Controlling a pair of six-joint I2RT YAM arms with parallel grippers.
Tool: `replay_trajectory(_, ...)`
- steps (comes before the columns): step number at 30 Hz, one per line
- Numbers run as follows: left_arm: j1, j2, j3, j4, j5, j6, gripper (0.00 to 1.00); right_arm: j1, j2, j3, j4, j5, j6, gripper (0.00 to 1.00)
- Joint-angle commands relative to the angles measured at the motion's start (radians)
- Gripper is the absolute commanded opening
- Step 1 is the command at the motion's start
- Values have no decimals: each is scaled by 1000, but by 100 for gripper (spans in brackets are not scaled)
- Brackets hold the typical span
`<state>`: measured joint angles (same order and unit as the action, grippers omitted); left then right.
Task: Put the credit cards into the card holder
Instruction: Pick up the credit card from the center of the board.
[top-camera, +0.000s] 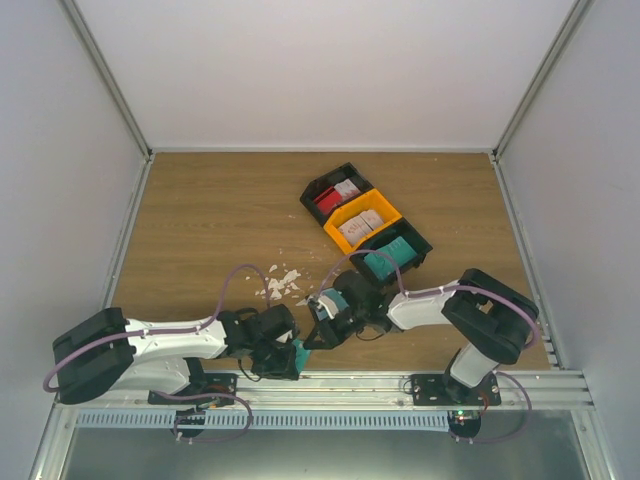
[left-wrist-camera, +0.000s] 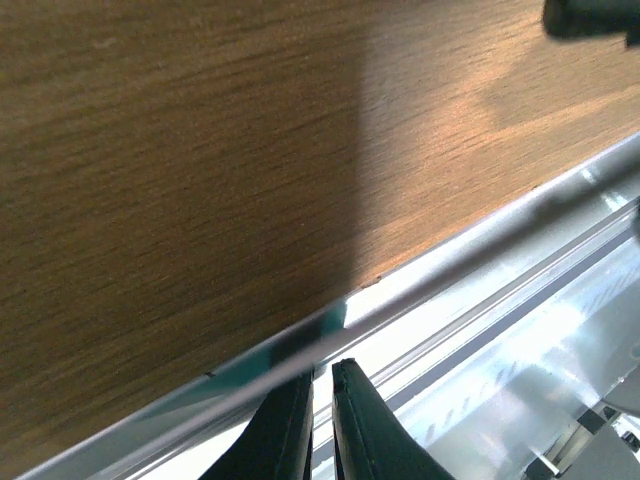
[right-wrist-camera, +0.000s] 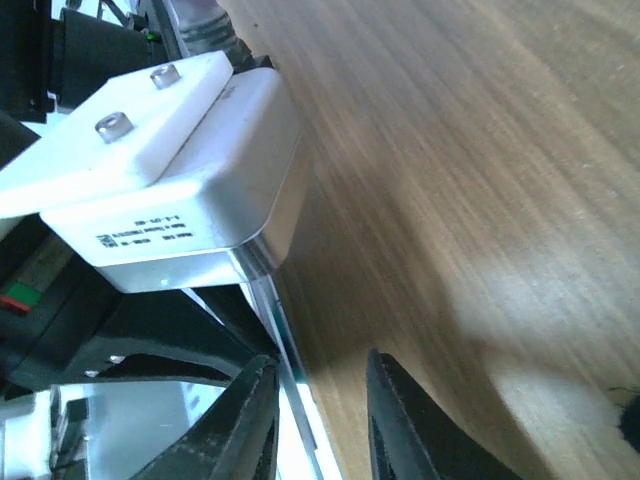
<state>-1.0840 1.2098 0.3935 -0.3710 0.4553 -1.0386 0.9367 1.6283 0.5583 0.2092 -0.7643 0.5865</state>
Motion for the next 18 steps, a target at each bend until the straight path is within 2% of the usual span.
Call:
replay_trajectory(1, -11, 45, -46, -99, -85, 5, 10, 13, 18, 23, 54, -57, -27, 19)
replay_trajectory(4, -12, 43, -34, -97, -90, 13, 11, 12, 6, 20, 58, -35, -24, 2)
replay_trajectory(5, -12, 41, -27, -97, -97, 17, 12, 12, -1, 18, 54, -22, -24, 1)
replay_trajectory(7, -10, 28, 2, -102, -121, 30, 20, 7, -17, 16, 39, 9, -29, 0)
replay_trajectory(10, 8, 2, 79, -115, -167, 81, 39, -23, -42, 2, 20, 25, -44, 0)
replay_trajectory(18, 97, -43, 292, -178, -233, 239, 66, -166, -181, -21, -71, -2, -135, 1)
